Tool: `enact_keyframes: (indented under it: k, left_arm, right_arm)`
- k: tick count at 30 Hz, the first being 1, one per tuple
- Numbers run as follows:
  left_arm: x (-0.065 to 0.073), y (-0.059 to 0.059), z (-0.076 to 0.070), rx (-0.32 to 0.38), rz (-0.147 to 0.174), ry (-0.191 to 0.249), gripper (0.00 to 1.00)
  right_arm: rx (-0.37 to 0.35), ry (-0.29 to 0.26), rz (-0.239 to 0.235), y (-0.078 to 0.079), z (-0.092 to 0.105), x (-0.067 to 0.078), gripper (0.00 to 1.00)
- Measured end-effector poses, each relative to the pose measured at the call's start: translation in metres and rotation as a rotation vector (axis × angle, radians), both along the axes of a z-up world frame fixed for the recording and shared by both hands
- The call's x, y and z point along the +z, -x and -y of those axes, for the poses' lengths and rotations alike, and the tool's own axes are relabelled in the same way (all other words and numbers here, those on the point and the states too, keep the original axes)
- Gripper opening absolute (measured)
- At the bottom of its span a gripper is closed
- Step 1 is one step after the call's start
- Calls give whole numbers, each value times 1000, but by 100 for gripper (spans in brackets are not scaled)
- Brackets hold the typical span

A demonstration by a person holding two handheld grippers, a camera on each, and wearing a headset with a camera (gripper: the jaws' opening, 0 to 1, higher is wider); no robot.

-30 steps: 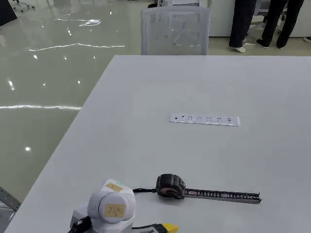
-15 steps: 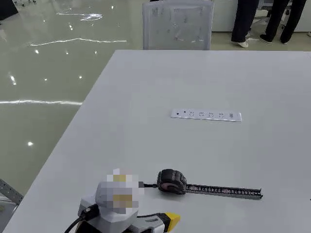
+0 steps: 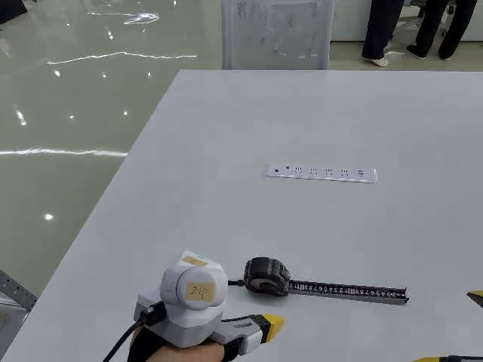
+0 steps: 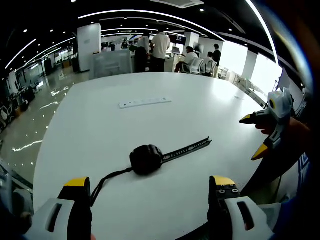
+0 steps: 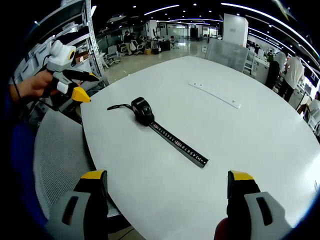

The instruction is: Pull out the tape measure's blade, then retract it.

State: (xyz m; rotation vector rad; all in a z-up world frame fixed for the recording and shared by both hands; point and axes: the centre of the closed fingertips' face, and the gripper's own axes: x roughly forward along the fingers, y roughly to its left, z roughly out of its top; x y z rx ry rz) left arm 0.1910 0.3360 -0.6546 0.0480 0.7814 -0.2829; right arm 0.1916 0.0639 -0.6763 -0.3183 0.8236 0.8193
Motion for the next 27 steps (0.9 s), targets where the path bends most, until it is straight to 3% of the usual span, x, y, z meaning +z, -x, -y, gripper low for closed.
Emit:
enact_keyframes:
  k: [10,27]
  left_arm:
    - [-5,-12,7,14,7,9,94]
    - [-21,-31,20,45,-10,41,92]
  right_arm:
    - [28,4,-7,-8,-2,-7,95]
    - [86,32,-23,-24,1,-31,93]
